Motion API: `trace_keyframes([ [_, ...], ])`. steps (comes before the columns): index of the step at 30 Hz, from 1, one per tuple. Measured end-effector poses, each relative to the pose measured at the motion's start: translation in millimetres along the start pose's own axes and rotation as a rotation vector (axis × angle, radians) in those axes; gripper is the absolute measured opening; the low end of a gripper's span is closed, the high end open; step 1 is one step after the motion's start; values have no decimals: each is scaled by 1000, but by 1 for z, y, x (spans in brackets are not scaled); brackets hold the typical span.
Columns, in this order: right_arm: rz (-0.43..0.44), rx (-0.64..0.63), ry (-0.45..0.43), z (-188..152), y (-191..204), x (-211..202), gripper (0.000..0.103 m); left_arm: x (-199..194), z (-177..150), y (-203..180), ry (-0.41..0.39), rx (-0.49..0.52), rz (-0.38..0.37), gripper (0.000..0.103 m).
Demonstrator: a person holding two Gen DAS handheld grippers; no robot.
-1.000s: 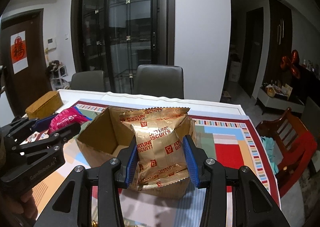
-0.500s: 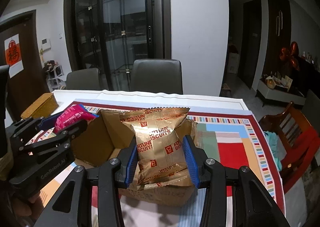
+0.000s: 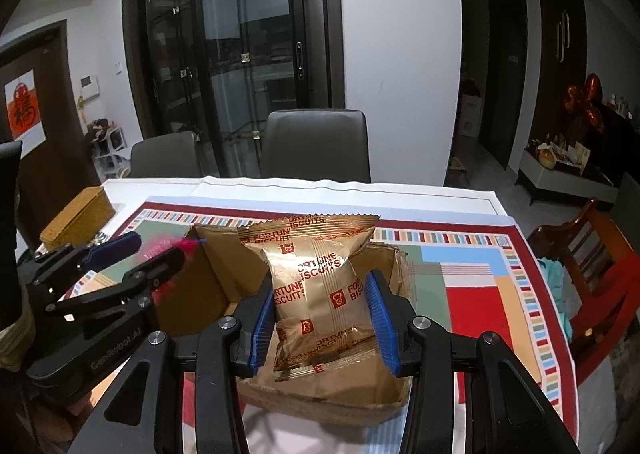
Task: Organize snacks
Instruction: 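Open the left tool to drop the pink pack while the right drops the biscuits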
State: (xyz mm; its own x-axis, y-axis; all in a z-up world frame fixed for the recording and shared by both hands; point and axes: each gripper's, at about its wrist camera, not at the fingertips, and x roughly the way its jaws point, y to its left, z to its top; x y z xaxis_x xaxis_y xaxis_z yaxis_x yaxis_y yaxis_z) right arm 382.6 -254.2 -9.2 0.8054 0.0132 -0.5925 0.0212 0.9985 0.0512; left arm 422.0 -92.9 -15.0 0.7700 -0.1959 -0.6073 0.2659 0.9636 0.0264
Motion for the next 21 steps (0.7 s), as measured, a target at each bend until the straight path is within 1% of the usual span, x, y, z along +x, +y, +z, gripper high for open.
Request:
trace_keyframes([
  [1, 3, -1, 3, 1, 0, 1, 49, 0, 0, 1, -2, 0, 0, 64],
  [2, 4, -1, 4, 1, 0, 1, 52, -1, 1, 1, -4, 2, 2, 66],
  [4, -8, 1, -1, 2, 0, 0, 71, -2, 2, 1, -8, 8, 11, 68],
  [6, -23, -2, -14, 3, 1, -3, 79, -4, 2, 4, -11, 0, 17, 73],
  [9, -41, -12, -24, 3, 2, -7, 80, -8, 3, 8, -14, -10, 28, 74],
  [11, -48, -13, -26, 4, 3, -10, 80, -10, 2, 7, -18, -11, 31, 78],
  [13, -48, -12, -27, 4, 3, -12, 80, -13, 2, 6, -22, -5, 44, 80],
  [21, -52, 11, -32, 3, 0, -28, 80, -32, 0, 7, -25, -4, 54, 80],
])
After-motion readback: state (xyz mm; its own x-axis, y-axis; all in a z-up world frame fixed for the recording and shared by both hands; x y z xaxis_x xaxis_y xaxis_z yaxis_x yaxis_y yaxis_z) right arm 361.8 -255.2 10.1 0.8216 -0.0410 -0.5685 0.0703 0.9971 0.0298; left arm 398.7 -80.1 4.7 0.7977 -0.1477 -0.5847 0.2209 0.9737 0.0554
